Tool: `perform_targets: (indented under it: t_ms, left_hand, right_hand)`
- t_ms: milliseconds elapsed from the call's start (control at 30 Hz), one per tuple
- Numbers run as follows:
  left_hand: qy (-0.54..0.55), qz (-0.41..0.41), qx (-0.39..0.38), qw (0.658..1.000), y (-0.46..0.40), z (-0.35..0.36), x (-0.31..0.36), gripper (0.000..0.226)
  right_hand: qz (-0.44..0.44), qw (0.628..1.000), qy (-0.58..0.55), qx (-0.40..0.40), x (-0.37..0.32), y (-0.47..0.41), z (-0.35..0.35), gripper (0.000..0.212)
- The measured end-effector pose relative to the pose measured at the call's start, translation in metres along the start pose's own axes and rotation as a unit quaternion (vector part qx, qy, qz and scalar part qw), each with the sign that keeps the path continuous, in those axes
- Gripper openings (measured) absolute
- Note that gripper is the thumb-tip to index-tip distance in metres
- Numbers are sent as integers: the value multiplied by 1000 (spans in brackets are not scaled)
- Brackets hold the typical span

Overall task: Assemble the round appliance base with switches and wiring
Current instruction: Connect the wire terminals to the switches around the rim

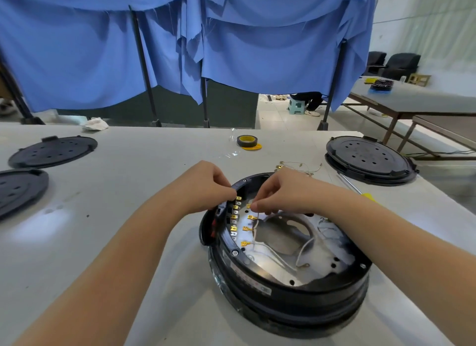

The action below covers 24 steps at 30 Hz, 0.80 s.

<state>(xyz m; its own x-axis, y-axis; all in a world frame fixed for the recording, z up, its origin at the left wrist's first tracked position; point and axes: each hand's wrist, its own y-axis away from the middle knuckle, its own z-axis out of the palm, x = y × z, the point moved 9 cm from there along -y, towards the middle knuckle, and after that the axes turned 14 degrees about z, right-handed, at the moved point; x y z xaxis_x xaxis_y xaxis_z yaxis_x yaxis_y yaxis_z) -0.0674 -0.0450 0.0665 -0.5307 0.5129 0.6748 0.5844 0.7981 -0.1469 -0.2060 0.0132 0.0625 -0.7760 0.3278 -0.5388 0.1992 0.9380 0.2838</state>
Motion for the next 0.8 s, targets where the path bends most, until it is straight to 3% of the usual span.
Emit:
perform_targets:
  t_ms: [133, 500, 800]
  left_hand:
    - [18, 6, 29, 999, 9, 4, 1, 5]
    - [119, 14, 228, 966, 37, 16, -9, 3]
    - [127, 4, 274, 953, 44, 12, -16, 7]
  right_hand:
    - [-23, 1000, -7, 9, -6, 4, 8, 10]
    - [-34, 991, 89, 97, -7, 8, 7, 16]
    - [-44, 997, -18, 58, 0, -2, 10, 7]
